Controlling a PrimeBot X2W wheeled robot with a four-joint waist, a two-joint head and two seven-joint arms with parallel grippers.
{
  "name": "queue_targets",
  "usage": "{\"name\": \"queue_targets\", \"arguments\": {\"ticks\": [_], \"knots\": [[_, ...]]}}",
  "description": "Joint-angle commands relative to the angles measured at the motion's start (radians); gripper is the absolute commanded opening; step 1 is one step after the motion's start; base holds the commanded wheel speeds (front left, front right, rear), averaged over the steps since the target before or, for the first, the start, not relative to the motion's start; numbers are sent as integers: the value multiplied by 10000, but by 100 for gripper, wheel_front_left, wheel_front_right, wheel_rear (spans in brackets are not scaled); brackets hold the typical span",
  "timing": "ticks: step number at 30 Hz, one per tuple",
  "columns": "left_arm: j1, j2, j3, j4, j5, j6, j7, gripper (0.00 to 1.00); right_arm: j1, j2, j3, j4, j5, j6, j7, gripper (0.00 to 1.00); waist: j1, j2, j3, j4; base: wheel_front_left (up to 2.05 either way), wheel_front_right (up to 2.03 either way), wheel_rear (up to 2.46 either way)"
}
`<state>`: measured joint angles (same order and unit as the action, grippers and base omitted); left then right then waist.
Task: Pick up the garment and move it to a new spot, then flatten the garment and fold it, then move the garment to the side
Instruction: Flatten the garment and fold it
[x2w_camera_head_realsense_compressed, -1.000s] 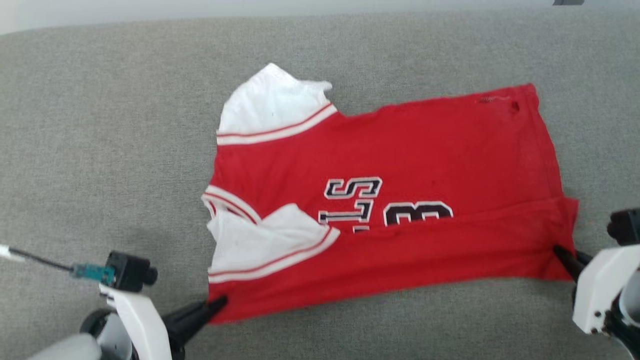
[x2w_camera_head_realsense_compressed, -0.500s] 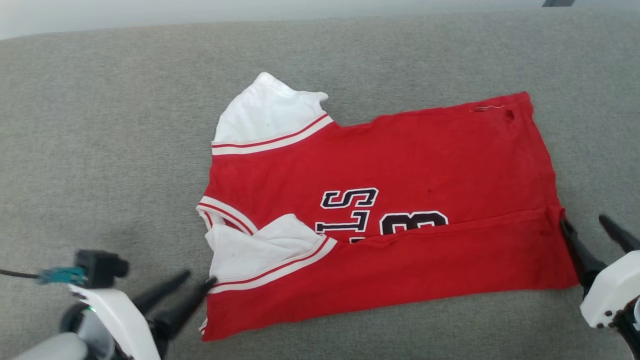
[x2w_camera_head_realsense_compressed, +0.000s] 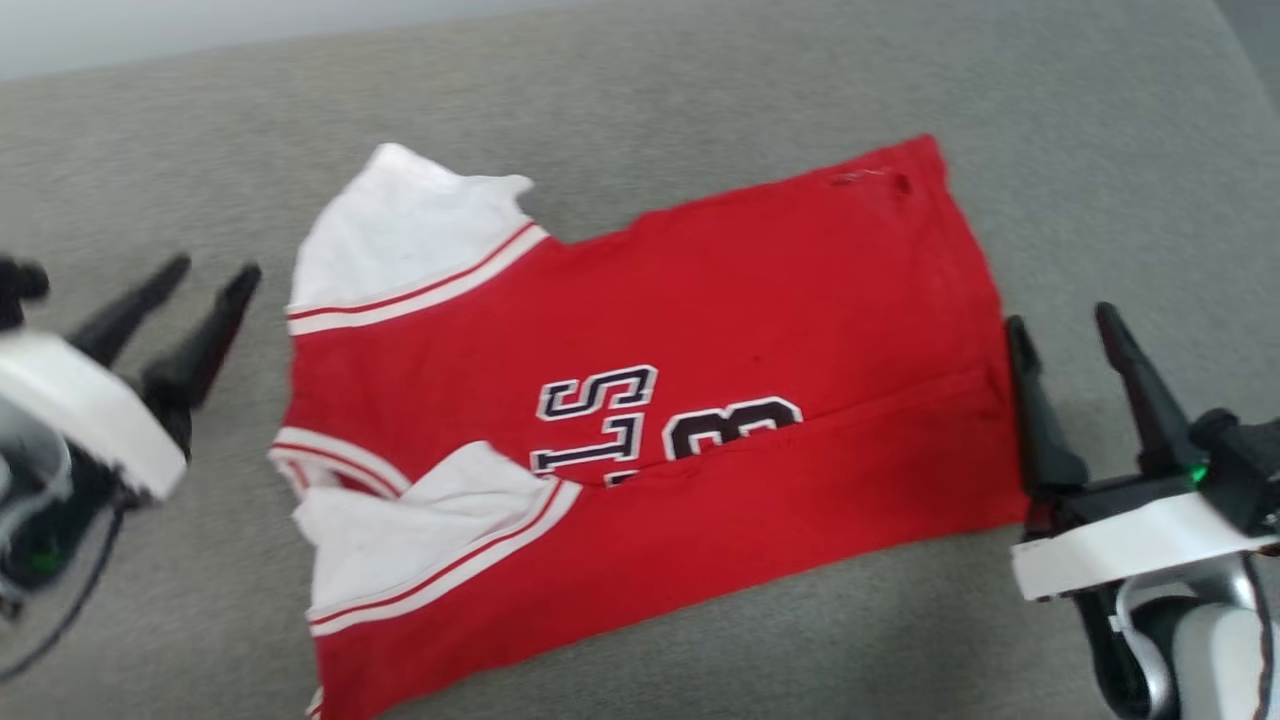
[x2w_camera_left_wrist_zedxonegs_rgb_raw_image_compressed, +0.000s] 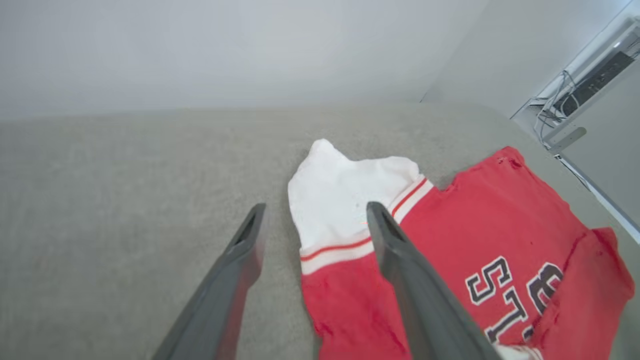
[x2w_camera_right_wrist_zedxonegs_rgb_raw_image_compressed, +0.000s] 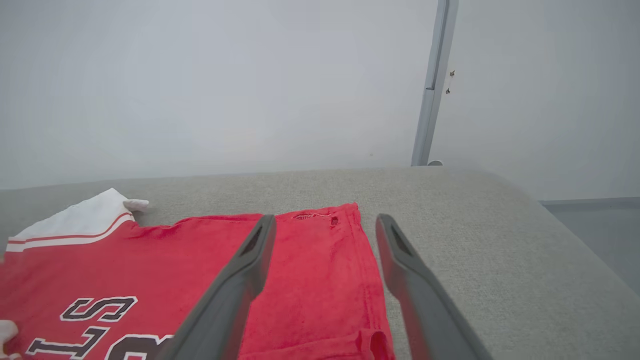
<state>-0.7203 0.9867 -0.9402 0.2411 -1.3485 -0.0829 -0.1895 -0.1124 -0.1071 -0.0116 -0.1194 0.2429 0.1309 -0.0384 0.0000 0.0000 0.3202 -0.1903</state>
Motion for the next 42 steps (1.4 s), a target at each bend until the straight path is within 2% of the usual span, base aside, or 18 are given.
{"name": "queue_targets", "arguments": {"ticks": [1,6,12,16,18,22,23,24,25,28,31,33,39,42], "knots": [[-599,-147,34,275,134,-112,440,100,-166,145,90,120,-54,-4,-209,100,0,0,294,-614,0,0,0],[-1852,-417,-131,1341,358,-287,1699,100,-307,338,219,398,24,-4,-511,100,0,0,585,-1255,0,0,0],[-3143,-697,-680,3013,160,-451,4239,100,-296,529,319,801,286,-4,-911,100,0,0,941,-1941,0,0,0],[-3513,-708,-928,3356,-399,-483,5829,100,-192,558,327,1043,456,-4,-1080,100,0,0,1104,-2164,0,0,0],[-3756,-493,-1070,3427,-253,-480,6147,100,-186,572,378,1099,512,-4,-1141,100,0,0,1205,-2223,0,0,0],[-3858,-594,-1287,3461,-305,-466,6367,100,-341,570,505,1196,643,-4,-1217,100,0,0,1336,-2211,0,0,0],[-3891,-623,-1369,3354,-325,-468,6449,93,-414,569,559,1225,627,-2,-1192,100,0,0,1363,-2182,0,0,0],[-3900,-639,-1410,3238,-335,-468,6419,23,-484,572,596,1245,620,-4,-1156,100,0,0,1388,-2146,0,0,0],[-3908,-637,-1415,3189,-397,-469,6352,0,-551,571,661,1269,621,-4,-1074,100,0,0,1407,-2108,0,0,0],[-4007,-640,-1537,3051,-340,-470,6234,0,-1060,492,965,1357,477,-4,-601,100,0,0,1443,-1999,0,0,0],[-4169,-713,-1641,2900,-266,-470,6082,0,-1996,64,1342,1612,525,-4,294,100,0,0,1516,-1830,0,0,0],[-4320,-834,-1716,2823,-178,-470,5932,0,-2864,-458,1927,1866,730,-2,940,100,0,0,1600,-1652,0,0,0],[-4951,-1458,-1941,2875,-77,-471,5633,0,-5472,-1964,2739,3570,1782,-4,3025,100,0,0,2001,-877,0,0,0],[-5220,-1789,-2100,2842,-113,-471,5506,0,-6579,-2320,2897,4637,2196,-4,3840,100,0,0,2174,-518,0,0,0]]}}
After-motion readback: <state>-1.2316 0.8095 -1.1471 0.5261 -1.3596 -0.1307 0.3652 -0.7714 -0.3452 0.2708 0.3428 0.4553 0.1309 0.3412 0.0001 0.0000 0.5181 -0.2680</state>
